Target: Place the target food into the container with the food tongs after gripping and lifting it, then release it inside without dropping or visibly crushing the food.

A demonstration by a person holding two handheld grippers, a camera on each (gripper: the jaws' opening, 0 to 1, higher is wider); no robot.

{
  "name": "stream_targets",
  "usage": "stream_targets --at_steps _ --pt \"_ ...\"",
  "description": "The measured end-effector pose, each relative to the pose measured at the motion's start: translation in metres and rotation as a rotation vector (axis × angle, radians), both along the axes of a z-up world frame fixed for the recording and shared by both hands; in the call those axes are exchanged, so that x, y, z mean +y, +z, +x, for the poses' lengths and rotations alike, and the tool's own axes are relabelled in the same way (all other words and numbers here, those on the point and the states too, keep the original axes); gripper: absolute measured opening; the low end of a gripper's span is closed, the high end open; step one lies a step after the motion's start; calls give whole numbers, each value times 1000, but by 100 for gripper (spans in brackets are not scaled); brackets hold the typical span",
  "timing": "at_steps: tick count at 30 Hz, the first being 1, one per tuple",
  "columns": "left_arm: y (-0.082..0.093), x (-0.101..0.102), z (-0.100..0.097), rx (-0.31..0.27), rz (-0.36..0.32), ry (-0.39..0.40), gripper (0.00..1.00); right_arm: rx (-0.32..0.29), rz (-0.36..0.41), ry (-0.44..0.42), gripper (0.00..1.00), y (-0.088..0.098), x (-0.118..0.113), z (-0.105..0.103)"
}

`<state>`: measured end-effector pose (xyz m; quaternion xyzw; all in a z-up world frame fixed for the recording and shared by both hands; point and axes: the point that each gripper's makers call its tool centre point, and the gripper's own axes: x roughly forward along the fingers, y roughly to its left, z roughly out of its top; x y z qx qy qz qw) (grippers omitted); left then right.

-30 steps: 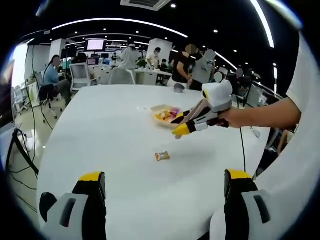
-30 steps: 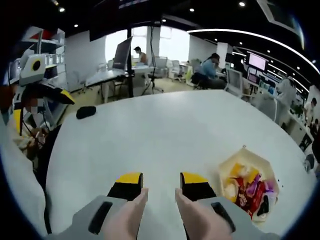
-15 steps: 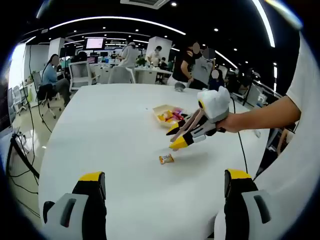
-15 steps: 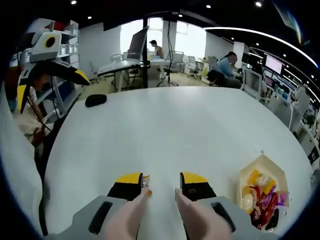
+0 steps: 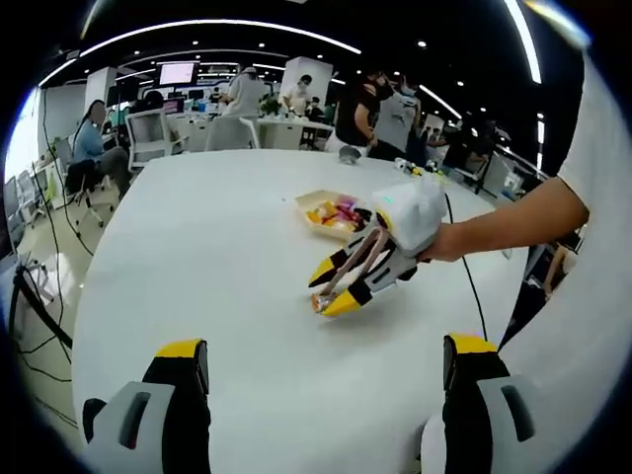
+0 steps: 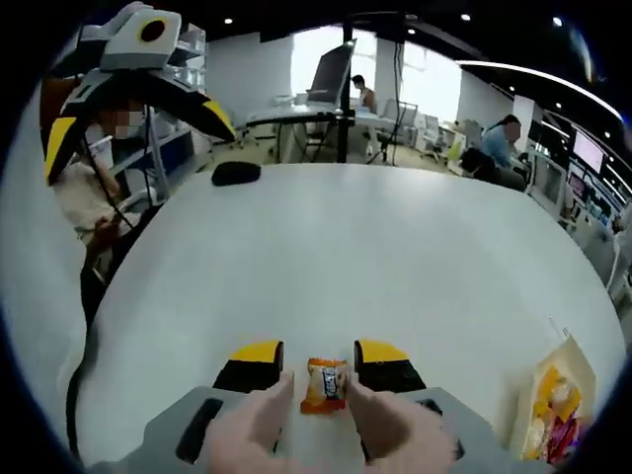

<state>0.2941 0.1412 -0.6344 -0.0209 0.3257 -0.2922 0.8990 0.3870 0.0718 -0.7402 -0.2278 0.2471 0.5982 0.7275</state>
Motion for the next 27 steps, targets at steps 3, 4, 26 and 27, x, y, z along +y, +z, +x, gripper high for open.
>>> stream_targets --at_steps 3,4,26,27 --pt "-3 -2 1 9 6 -7 99 -31 -6 -35 22 0 -1 6" --pt "-2 -3 1 9 5 -9 99 -13 -2 -32 21 -1 1 3" --pt "33 -30 11 -117 -23 -114 99 92 128 -535 19 71 -77 -8" --pt "36 -35 12 -125 -36 -124 99 85 133 -567 19 76 -88 -10"
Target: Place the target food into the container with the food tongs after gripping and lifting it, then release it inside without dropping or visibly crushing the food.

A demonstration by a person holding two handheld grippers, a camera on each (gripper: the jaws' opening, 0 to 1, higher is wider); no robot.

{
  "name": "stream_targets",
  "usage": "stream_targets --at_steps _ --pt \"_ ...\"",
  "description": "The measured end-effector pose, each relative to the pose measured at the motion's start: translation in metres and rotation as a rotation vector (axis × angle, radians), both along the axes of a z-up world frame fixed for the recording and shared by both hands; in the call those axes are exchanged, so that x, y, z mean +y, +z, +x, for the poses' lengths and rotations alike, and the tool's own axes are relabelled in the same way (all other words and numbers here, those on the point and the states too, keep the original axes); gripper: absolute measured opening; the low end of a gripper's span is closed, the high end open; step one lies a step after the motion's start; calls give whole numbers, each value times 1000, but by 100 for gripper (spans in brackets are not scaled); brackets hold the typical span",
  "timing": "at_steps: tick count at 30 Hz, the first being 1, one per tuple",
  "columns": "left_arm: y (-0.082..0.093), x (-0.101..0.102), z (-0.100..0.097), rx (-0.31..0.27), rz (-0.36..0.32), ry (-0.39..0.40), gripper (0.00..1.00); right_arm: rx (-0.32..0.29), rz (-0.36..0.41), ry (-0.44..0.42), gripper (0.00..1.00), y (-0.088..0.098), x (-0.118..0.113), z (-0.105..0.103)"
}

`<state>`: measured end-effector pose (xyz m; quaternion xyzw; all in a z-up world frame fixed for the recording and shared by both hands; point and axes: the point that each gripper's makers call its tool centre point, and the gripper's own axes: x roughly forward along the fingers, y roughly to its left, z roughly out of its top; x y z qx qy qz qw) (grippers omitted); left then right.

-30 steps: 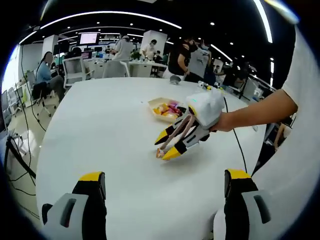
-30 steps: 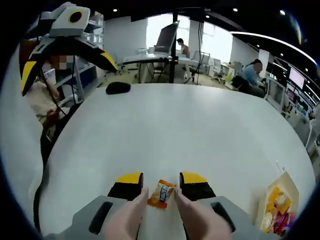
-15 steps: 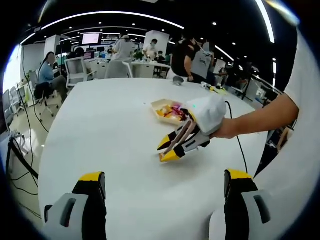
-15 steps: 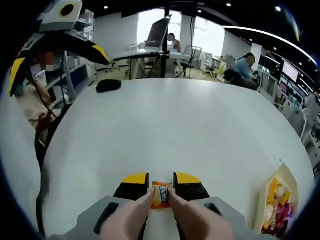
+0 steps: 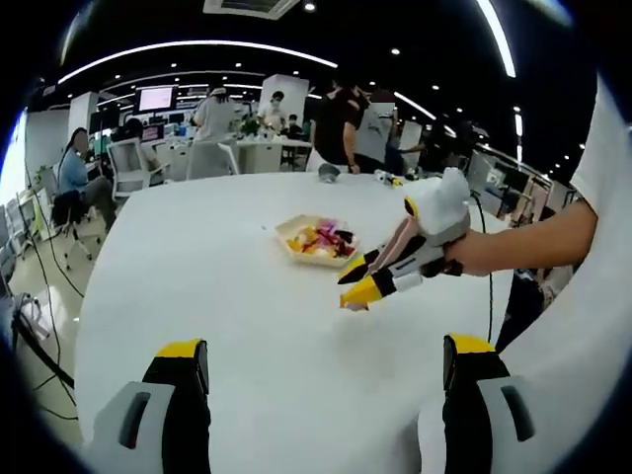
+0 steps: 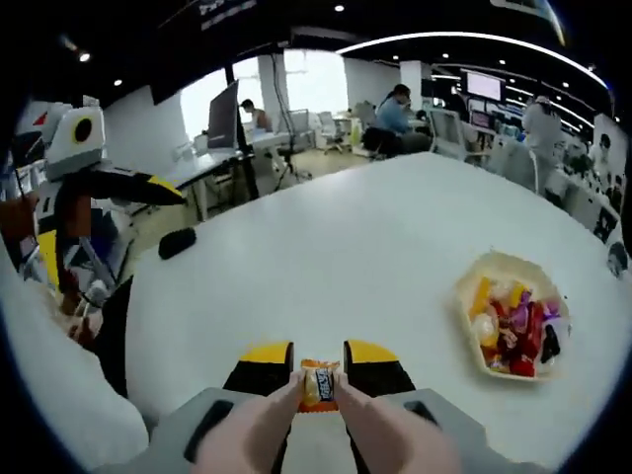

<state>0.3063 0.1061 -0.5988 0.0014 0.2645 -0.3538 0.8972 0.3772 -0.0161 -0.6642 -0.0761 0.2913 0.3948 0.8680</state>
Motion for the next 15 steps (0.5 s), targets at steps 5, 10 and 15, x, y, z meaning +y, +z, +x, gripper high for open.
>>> stream_targets --at_steps 5,10,15 --pt "3 -23 5 -17 -14 -79 99 -32 49 -151 18 27 -45 -10" --pt "7 -38 11 -31 -21 -133 99 -37 59 -228 19 42 -74 -23" --pt "11 -49 15 -37 -33 -164 99 -52 67 -272 19 52 -88 -27"
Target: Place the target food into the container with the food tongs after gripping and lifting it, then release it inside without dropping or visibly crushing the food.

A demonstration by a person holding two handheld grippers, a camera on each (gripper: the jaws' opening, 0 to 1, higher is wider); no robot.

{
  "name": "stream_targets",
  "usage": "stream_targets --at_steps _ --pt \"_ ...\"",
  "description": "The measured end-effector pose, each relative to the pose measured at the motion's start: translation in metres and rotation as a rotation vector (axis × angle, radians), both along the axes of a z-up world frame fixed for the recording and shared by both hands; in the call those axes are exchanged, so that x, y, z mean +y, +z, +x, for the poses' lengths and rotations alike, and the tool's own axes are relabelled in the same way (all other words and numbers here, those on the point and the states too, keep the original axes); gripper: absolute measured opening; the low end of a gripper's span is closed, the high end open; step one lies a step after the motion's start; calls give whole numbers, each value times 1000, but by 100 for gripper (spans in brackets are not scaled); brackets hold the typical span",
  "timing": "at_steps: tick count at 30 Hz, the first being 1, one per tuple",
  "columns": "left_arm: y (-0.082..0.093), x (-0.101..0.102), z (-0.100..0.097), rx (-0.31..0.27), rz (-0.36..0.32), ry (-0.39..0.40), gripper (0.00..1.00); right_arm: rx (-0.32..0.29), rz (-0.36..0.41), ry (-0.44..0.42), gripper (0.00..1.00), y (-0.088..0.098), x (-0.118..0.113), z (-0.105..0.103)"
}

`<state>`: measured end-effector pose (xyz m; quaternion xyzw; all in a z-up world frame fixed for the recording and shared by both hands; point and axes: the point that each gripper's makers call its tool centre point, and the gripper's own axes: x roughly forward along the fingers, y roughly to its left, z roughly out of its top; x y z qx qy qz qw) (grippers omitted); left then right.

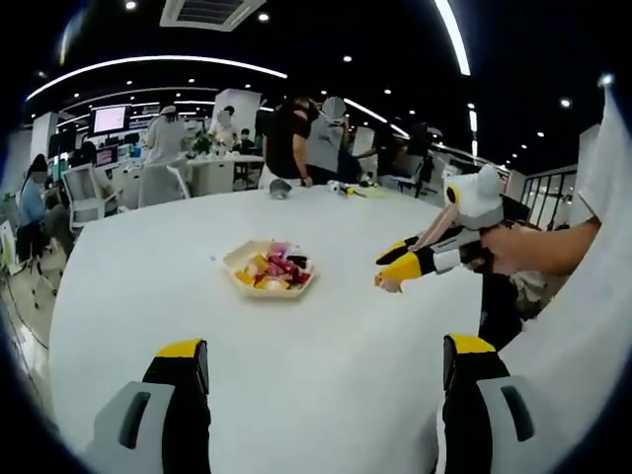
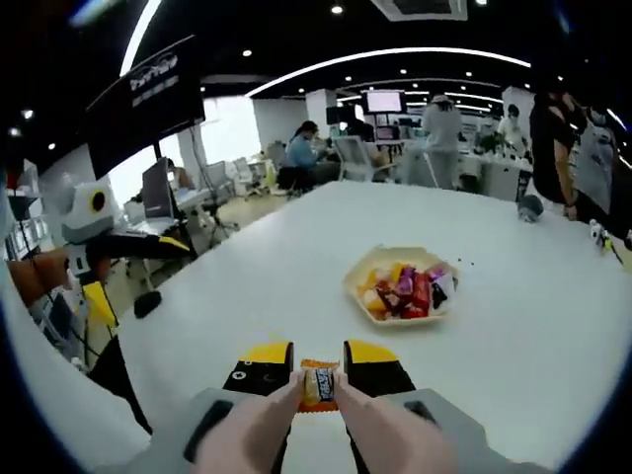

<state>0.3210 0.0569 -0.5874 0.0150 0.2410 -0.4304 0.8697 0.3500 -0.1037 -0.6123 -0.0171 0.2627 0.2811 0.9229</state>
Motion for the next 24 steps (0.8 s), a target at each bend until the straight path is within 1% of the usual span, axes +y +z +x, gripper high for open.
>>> stream_targets --at_steps 1,2,3,4,5,7,8,9,10,11,12,13,14,15,17,18,19,21,24 --pt "1 -2 0 -2 -1 -5 99 -2 5 -6 19 2 -2 -1" --pt "2 -6 1 -3 -3 -19 99 -13 24 -46 19 8 -10 0" --pt "3 -17 4 -2 -3 -59 99 -28 92 -114 19 24 -28 -3" --pt "4 -22 5 1 -7 -71 99 -34 98 -139 19 30 -37 -3" --pt "4 -26 8 4 -13 -83 99 -48 123 -161 19 39 -45 -4" --pt "4 -30 9 7 -10 -95 99 -67 121 -196 19 48 -57 -2" --pt "3 -32 9 7 -3 -105 99 -67 125 -197 19 50 -59 -3" --pt "4 -35 10 3 -1 -114 99 -68 131 -211 19 55 -65 -4" --pt "6 -38 12 4 -4 -121 99 -99 119 -239 19 64 -73 -3" --pt "7 -41 13 2 -5 -129 99 -99 117 -244 19 68 -77 -5" --pt "7 -43 14 -1 -3 -136 99 -123 110 -273 19 74 -87 -6" --pt "7 -44 15 0 -2 -138 99 -123 112 -271 19 75 -88 -7" --pt "8 -46 15 -1 -3 -145 99 -123 114 -280 19 77 -95 -10" --pt "9 -48 15 -3 -3 -150 99 -139 97 -311 19 80 -105 -11" --pt "9 -49 15 -6 0 -157 99 -133 97 -325 19 81 -112 -15" --pt "10 -49 15 -8 0 -158 99 -149 102 -347 19 84 -119 -15" --pt "10 -49 16 -7 -1 -159 99 -141 111 -352 19 84 -122 -16" --pt "10 -49 17 -6 2 -157 99 -154 98 -371 19 88 -128 -16" --pt "9 -48 20 -3 -1 -151 99 -157 98 -375 19 92 -133 -13"
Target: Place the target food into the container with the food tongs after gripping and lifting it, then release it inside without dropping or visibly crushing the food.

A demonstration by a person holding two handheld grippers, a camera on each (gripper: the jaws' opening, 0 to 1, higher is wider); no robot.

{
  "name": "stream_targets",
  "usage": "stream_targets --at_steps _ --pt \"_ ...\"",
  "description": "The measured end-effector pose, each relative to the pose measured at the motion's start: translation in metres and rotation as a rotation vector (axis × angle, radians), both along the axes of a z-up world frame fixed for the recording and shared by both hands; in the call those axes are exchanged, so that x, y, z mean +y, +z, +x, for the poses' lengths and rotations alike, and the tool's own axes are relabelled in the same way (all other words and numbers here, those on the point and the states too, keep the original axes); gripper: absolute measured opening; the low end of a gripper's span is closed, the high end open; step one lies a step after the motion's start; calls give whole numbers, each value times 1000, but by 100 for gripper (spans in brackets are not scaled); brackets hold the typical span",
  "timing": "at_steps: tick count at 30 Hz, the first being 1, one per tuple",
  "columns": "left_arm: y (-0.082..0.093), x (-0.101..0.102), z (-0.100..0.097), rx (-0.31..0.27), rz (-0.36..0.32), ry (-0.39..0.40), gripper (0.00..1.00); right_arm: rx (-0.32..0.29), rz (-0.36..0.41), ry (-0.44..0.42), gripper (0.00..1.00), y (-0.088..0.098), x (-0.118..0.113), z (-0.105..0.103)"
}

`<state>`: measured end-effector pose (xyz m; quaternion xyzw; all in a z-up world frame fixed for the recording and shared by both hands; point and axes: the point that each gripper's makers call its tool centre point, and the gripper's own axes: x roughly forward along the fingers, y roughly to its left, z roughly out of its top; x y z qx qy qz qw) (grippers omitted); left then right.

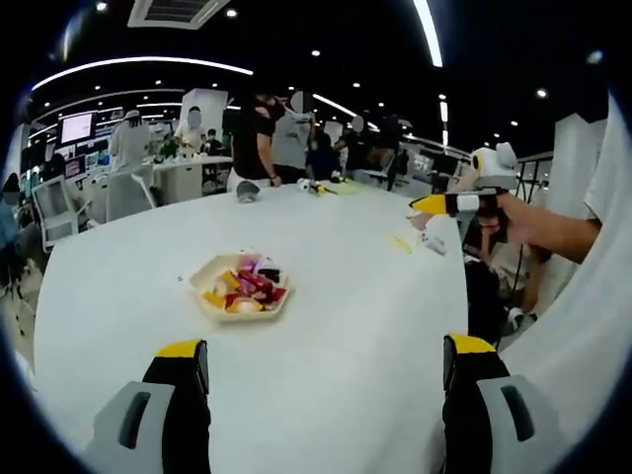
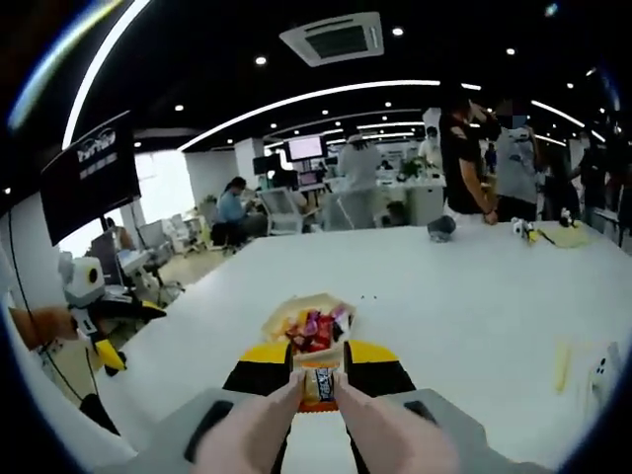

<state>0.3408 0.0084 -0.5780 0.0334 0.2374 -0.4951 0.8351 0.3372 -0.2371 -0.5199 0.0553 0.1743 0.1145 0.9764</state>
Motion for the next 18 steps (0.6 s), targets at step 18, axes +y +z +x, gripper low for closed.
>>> stream_targets --at_steps 18 --pt "-7 -3 3 17 -7 15 99 -31 -70 37 19 28 -23 44"
